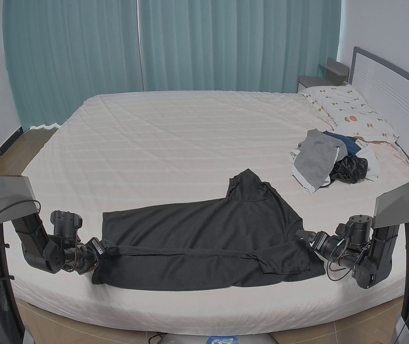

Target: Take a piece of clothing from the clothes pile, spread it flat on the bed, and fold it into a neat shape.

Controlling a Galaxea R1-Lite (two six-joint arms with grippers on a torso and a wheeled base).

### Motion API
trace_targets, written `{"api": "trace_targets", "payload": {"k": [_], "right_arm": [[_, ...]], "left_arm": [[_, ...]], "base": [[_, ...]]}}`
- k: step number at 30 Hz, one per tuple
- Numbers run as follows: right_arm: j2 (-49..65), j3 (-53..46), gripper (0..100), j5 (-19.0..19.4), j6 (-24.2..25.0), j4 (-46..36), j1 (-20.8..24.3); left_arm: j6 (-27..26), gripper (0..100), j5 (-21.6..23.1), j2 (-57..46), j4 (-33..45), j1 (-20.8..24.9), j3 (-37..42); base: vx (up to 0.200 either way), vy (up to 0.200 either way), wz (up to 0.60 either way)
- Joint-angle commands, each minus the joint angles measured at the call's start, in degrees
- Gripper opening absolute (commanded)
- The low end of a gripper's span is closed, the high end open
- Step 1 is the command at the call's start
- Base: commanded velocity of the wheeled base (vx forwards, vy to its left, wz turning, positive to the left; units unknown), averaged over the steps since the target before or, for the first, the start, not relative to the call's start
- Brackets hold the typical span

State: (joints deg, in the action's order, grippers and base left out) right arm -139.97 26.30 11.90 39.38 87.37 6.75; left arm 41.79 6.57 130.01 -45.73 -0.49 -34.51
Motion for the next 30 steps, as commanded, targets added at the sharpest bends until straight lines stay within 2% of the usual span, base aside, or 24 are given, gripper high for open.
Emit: {"api": "trace_targets", "payload": {"k": [1, 4, 6, 8, 12, 14, 17, 18, 19, 27, 28, 30], "right_arm": [[0.1, -2.8, 100, 0.1, 0.0, 1.2, -0.2], [0.1, -3.7, 100, 0.1, 0.0, 1.9, -0.1], [0.1, -4.1, 100, 0.1, -0.1, 2.0, 0.1], [0.1, -4.0, 100, 0.1, -0.1, 2.0, 0.0], [0.1, -4.1, 100, 0.1, -0.1, 2.0, 0.0], [0.1, -4.2, 100, 0.1, 0.0, 2.0, 0.0], [0.1, -4.2, 100, 0.1, 0.0, 2.0, 0.0], [0.1, -4.2, 100, 0.1, 0.0, 2.0, 0.0], [0.0, -4.3, 100, 0.1, 0.0, 2.0, 0.1], [0.2, -4.8, 100, 0.1, 0.0, 2.0, 0.2], [0.3, -4.8, 100, 0.1, 0.0, 2.0, 0.1], [0.4, -4.9, 100, 0.1, 0.0, 2.0, 0.1]], "left_arm": [[-0.7, 100, 3.1, -1.5, 0.0, -1.7, 0.5], [-1.9, 100, 5.1, -2.1, -0.1, -2.5, 1.2], [-4.9, 100, 9.6, -2.6, -1.3, -3.4, 1.8], [-6.6, 100, 12.0, -2.3, -3.3, -3.7, 3.0], [-9.4, 100, 13.6, -2.5, -7.4, -3.9, 6.7], [-14.1, 100, 16.1, -2.0, -11.0, -4.3, 10.6], [-21.4, 100, 16.5, -1.3, -11.8, -4.9, 12.9], [-21.4, 100, 16.5, -1.3, -11.8, -4.9, 12.9], [-23.7, 100, 16.6, -0.9, -11.8, -5.4, 13.9], [-24.7, 100, 16.5, -0.2, -11.8, -5.6, 14.7], [-24.8, 0, 16.5, -0.3, -11.8, -5.6, 14.7], [-25.0, 0, 15.9, -0.3, -11.7, -5.6, 14.7]], "base": [[0.000, 0.000, 0.00], [0.000, 0.000, 0.00], [0.000, 0.000, 0.00], [0.000, 0.000, 0.00], [0.000, 0.000, 0.00], [0.000, 0.000, 0.00], [0.000, 0.000, 0.00], [0.000, 0.000, 0.00], [0.000, 0.000, 0.00], [0.000, 0.000, 0.00], [0.000, 0.000, 0.00], [0.000, 0.000, 0.00]]}}
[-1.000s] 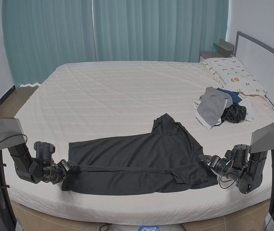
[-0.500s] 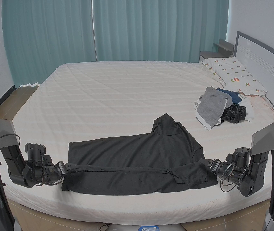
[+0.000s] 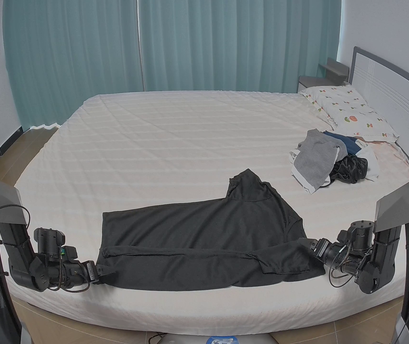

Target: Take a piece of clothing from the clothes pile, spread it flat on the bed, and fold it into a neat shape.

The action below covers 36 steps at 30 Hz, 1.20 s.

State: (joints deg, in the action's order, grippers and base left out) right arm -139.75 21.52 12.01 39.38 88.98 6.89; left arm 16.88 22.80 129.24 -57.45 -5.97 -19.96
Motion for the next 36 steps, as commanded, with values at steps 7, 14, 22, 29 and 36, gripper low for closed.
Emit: {"api": "trace_targets", "payload": {"k": [7, 14, 22, 29, 36], "right_arm": [[0.4, -0.2, 100, 0.0, 0.0, 0.4, 0.0], [0.4, -0.2, 100, 0.0, 0.0, 0.4, -0.2], [0.4, -0.9, 100, 0.0, -0.1, 0.4, 0.0], [1.1, -0.9, 100, -0.1, 0.0, 0.5, -0.2], [2.5, -1.0, 100, 0.0, 0.0, 0.4, -1.7]], "left_arm": [[-1.0, 0, -0.6, -0.7, 0.6, -0.9, 1.6], [-1.8, 0, -2.7, -0.7, 0.7, -1.1, 2.1], [-3.3, 0, -2.8, -1.0, 0.7, -1.1, 3.7], [-3.7, 100, -2.8, -1.0, 0.7, -1.2, 3.0], [-2.5, 100, -2.7, -1.8, 0.7, -1.3, 1.6]], "base": [[0.000, 0.000, 0.00], [0.000, 0.000, 0.00], [0.000, 0.000, 0.00], [0.000, 0.000, 0.00], [0.000, 0.000, 0.00]]}}
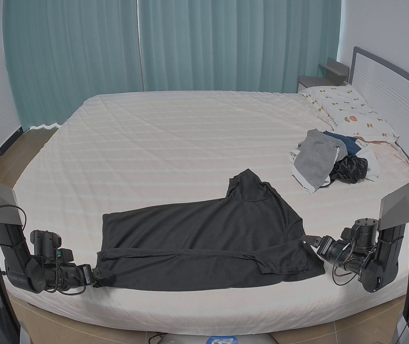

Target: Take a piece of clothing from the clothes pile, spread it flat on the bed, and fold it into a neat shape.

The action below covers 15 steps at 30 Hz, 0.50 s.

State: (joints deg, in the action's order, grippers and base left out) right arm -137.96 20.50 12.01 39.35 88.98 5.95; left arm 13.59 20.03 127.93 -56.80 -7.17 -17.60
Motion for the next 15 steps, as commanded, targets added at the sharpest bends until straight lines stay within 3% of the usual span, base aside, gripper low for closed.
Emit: {"api": "trace_targets", "payload": {"k": [1, 5, 11, 15], "right_arm": [[0.8, 0.1, 100, 0.0, 0.0, 0.4, -1.0], [1.4, 0.1, 100, -0.1, 0.0, 0.5, -1.6], [3.3, 0.2, 100, 0.1, 0.0, 0.5, -3.1], [3.0, 0.2, 100, 0.1, -0.1, 0.5, -3.0]], "left_arm": [[1.6, 100, 0.1, -0.5, -0.1, -0.1, -0.9], [4.4, 100, 0.0, -0.6, -0.1, 0.0, -1.8], [7.1, 100, -0.1, -1.4, 0.0, 0.2, -2.9], [9.1, 100, -0.2, -2.8, 0.1, 0.6, -3.4]], "base": [[0.000, 0.000, 0.00], [0.000, 0.000, 0.00], [0.000, -0.200, 0.00], [0.000, 0.000, 0.00]]}}
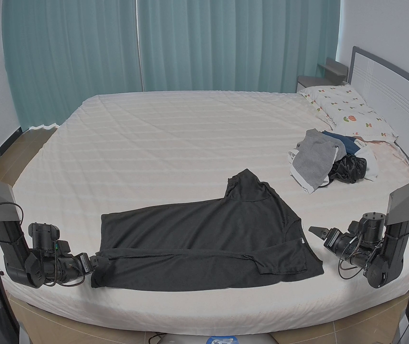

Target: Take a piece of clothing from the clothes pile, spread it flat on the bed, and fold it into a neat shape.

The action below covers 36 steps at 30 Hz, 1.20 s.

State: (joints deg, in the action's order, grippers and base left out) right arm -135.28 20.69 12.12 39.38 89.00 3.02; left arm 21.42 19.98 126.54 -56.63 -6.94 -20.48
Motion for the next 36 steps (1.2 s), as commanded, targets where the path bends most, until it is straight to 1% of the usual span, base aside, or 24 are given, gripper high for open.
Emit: {"api": "trace_targets", "payload": {"k": [1, 3, 7, 9, 11, 13, 14, 15, 16, 17, 23, 24, 28, 31, 33, 36], "right_arm": [[0.4, 0.1, 100, 0.0, 0.0, 0.5, -0.1], [0.3, 0.1, 100, 0.0, -0.1, 0.4, 0.0], [0.1, 0.0, 100, 0.0, -0.2, 0.4, 0.1], [0.1, 0.0, 100, 0.0, -0.2, 0.4, 0.3], [0.0, -0.1, 100, 0.0, -0.2, 0.4, 0.4], [-0.1, -0.1, 100, 0.0, -0.2, 0.4, 0.5], [-0.1, -0.1, 100, 0.0, -0.2, 0.4, 0.5], [-0.1, -0.1, 100, 0.0, -0.2, 0.4, 0.5], [-0.2, -0.1, 100, 0.0, -0.2, 0.4, 0.6], [-0.2, -0.1, 100, 0.0, -0.2, 0.4, 0.7], [-0.4, -0.1, 100, 0.0, -0.3, 0.4, 0.8], [-0.5, -0.1, 100, 0.0, -0.3, 0.4, 0.8], [-0.4, -0.1, 100, 0.0, -0.3, 0.4, 0.8], [-0.5, -0.1, 100, 0.0, -0.3, 0.4, 1.2], [-0.4, -0.1, 100, 0.0, -0.2, 0.4, 1.2], [-0.4, -0.2, 100, 0.0, -0.2, 0.4, 1.2]], "left_arm": [[1.6, 100, -0.1, -1.6, -0.1, 0.3, -0.6], [3.5, 100, -0.1, -2.1, -0.2, 0.4, -1.2], [4.1, 100, -0.1, -2.3, -0.2, 0.3, -1.8], [5.2, 100, -0.2, -2.3, -0.7, 0.3, -2.1], [8.3, 100, -0.3, -2.9, -0.7, 0.0, -3.7], [13.0, 100, -0.2, -3.9, -0.7, -0.7, -5.5], [14.2, 100, -0.2, -4.0, -0.6, -0.9, -6.1], [14.2, 100, -0.2, -4.0, -0.6, -0.9, -6.1], [19.3, 100, -0.5, -4.2, -0.4, -1.1, -8.3], [20.2, 100, -0.7, -4.2, -0.2, -1.1, -8.6], [20.7, 100, -1.9, -3.8, -0.2, -0.7, -9.7], [21.1, 100, -2.8, -3.8, -0.3, -0.7, -10.1], [22.1, 100, -2.9, -3.7, -0.2, -0.8, -10.7], [22.6, 100, -3.3, -1.9, -0.3, -0.7, -12.7], [22.6, 100, -4.6, -1.2, -0.5, -0.6, -13.4], [22.6, 100, -8.4, -0.9, -0.5, 0.8, -14.0]], "base": [[0.000, 0.000, 0.00], [0.000, 0.000, 0.00], [0.000, 0.000, 0.00], [0.000, 0.000, 0.00], [0.000, 0.000, 0.00], [0.000, 0.000, 0.00], [0.000, 0.000, 0.00], [0.000, 0.000, 0.00], [0.000, 0.000, 0.00], [0.000, 0.000, 0.00], [0.000, 0.000, 0.00], [0.200, 0.000, 0.00], [0.200, 0.000, 0.00], [0.200, 0.000, 0.00], [0.100, 0.000, 0.00], [0.000, 0.000, 0.00]]}}
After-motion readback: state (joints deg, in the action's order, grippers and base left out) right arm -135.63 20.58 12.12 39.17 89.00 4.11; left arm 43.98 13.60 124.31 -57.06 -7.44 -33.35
